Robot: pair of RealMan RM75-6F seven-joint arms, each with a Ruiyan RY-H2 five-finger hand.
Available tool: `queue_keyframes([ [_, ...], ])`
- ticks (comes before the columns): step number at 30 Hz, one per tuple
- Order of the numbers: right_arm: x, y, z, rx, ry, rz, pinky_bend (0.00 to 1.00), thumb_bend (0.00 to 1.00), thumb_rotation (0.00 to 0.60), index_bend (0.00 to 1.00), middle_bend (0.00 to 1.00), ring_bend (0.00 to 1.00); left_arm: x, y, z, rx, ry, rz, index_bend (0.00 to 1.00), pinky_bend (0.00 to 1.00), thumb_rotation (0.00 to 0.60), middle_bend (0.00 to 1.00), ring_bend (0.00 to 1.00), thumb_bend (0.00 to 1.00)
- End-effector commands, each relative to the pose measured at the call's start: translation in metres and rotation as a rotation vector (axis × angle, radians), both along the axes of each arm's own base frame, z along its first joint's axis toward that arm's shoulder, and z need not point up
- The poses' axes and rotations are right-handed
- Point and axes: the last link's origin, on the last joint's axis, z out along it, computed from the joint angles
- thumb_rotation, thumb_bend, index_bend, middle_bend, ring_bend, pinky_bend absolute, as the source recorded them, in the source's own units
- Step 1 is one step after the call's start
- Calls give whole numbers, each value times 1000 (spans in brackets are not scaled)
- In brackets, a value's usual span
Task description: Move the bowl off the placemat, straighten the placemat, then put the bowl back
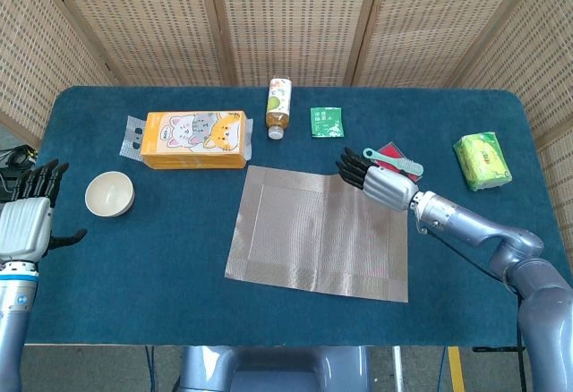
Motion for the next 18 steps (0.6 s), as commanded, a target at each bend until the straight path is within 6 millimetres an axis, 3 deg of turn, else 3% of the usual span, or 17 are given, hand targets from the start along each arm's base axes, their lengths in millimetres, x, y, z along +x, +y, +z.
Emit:
queue_keyframes([
  [1,1,-3,20,-74,-173,-45,0,0,600,0,0,0,0,1,-1,-5,1,-6,0,0,600,0,0,0],
  [4,-8,6,44,-111,-418,-149,0,0,600,0,0,0,1,1,-2,-19,3,-21,0,0,600,0,0,0],
  [9,-31,40,79,-130,-744,-312,0,0,600,0,0,0,3,3,-9,-48,4,-75,0,0,600,0,0,0],
  [14,-54,86,93,-85,-958,-558,0,0,600,0,0,0,5,10,-22,-106,-6,-149,0,0,600,0,0,0],
  [18,-63,130,92,-17,-1111,-742,0,0,600,0,0,0,9,18,-43,-200,-26,-227,0,0,600,0,0,0],
])
